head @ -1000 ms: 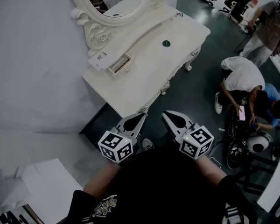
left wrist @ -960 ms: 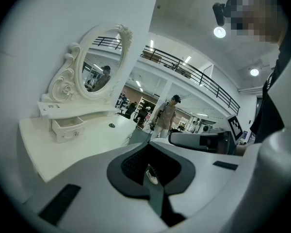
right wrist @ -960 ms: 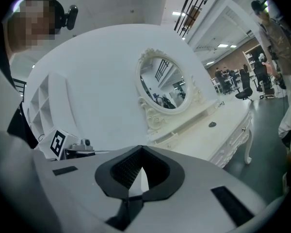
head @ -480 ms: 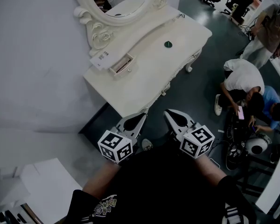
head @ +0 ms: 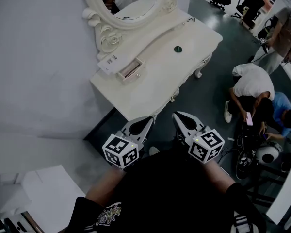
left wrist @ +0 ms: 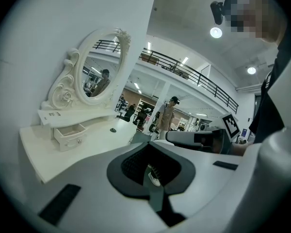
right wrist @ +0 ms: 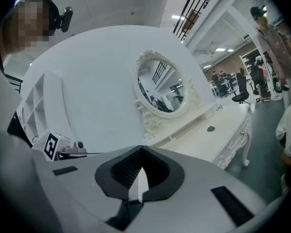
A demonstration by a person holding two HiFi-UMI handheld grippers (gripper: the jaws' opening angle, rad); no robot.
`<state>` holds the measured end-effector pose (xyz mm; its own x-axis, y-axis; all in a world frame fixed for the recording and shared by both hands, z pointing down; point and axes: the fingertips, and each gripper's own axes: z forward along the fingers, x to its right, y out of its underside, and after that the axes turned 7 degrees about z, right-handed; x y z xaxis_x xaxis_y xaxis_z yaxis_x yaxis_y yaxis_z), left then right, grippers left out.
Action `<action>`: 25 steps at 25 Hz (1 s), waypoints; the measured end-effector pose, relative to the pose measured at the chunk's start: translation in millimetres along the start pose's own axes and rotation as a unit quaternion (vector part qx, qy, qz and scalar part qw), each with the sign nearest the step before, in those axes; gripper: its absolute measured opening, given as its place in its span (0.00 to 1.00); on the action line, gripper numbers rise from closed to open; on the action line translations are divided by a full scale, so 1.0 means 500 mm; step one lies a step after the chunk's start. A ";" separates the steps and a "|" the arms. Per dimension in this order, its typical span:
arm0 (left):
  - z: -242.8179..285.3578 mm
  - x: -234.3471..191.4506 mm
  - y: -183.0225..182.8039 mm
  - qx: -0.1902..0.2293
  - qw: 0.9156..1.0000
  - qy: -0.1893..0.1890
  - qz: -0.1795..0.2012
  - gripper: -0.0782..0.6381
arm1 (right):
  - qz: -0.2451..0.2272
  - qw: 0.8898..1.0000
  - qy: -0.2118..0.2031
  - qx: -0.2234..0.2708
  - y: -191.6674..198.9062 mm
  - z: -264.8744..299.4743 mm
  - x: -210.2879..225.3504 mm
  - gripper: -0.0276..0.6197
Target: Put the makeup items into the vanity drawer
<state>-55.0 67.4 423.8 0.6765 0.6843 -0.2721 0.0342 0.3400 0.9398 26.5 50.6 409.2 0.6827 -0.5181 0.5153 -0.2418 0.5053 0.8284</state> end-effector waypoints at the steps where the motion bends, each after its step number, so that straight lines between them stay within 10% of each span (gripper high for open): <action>1: -0.001 -0.003 -0.003 0.001 1.000 -0.001 0.001 0.11 | 0.000 1.000 -0.001 0.001 -0.002 0.003 -0.001 0.09; 25: 0.175 -0.111 -0.084 0.015 0.998 -0.058 -0.006 0.11 | -0.016 0.999 -0.040 -0.025 -0.152 0.132 0.167 0.09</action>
<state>-29.7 -41.2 417.5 0.7567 0.6003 -0.2588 0.0638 0.3263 0.9431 56.6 -76.6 403.8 0.6325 -0.5866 0.5058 -0.1838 0.5206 0.8338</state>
